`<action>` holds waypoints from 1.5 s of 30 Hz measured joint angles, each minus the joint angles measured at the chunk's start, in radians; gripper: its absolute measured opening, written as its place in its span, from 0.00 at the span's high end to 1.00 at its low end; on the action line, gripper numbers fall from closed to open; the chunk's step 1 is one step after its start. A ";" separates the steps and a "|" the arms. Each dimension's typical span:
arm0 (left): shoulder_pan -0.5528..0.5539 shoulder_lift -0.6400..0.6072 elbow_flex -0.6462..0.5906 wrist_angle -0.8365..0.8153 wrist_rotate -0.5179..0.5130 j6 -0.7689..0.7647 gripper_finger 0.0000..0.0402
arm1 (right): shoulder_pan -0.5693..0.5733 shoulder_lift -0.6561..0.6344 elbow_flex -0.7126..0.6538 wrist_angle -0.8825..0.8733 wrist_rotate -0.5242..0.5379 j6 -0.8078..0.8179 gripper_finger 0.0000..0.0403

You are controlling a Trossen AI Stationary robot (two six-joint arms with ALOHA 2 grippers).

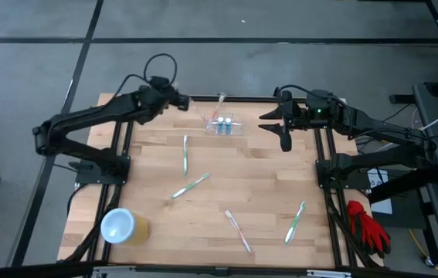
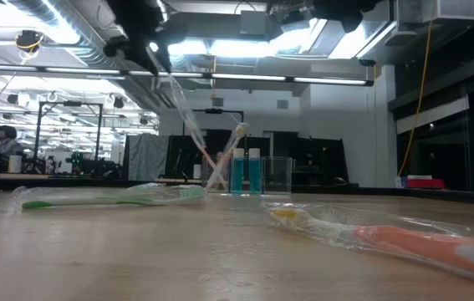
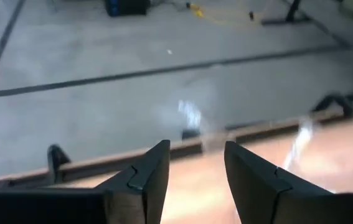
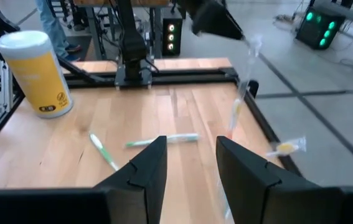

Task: Pick & Place toothbrushing station
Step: Put the orange toothbrush into the transparent organizer

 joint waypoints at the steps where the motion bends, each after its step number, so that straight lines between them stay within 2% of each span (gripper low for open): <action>1: -0.010 -0.016 0.000 -0.038 0.016 0.000 0.64 | 0.000 0.000 0.000 -0.012 0.000 0.005 0.65; 7: -0.123 -0.059 0.000 -0.179 0.061 -0.058 0.66 | 0.000 0.000 0.000 -0.104 -0.031 0.017 0.65; 13: -0.267 -0.035 0.000 -0.211 0.093 -0.056 0.69 | 0.001 0.000 0.000 -0.225 -0.169 0.024 0.65; 15: -0.303 -0.019 0.000 -0.249 0.071 -0.093 0.69 | 0.001 0.000 0.000 -0.268 -0.195 0.024 0.65; 18: -0.328 0.010 0.000 -0.318 -0.003 -0.229 0.71 | 0.001 0.000 0.000 -0.294 -0.206 0.024 0.65; 21: -0.316 0.038 0.000 -0.318 -0.035 -0.341 0.72 | 0.001 0.000 0.000 -0.286 -0.210 0.024 0.65; 27: -0.274 0.103 0.000 -0.316 -0.043 -0.464 0.74 | 0.001 0.000 0.000 -0.287 -0.210 0.050 0.65; 32: -0.226 0.153 0.000 -0.310 -0.108 -0.627 0.74 | 0.001 0.000 0.000 -0.288 -0.209 0.051 0.65; 37: -0.153 0.163 0.000 -0.311 -0.119 -0.655 0.70 | 0.001 0.000 0.000 -0.288 -0.209 0.053 0.65; 41: -0.101 0.163 0.000 -0.310 -0.033 -0.558 0.65 | 0.001 0.000 0.000 -0.288 -0.209 0.059 0.65; 45: -0.076 0.182 -0.001 -0.309 0.174 -0.355 0.61 | 0.001 0.000 0.000 -0.288 -0.210 0.076 0.65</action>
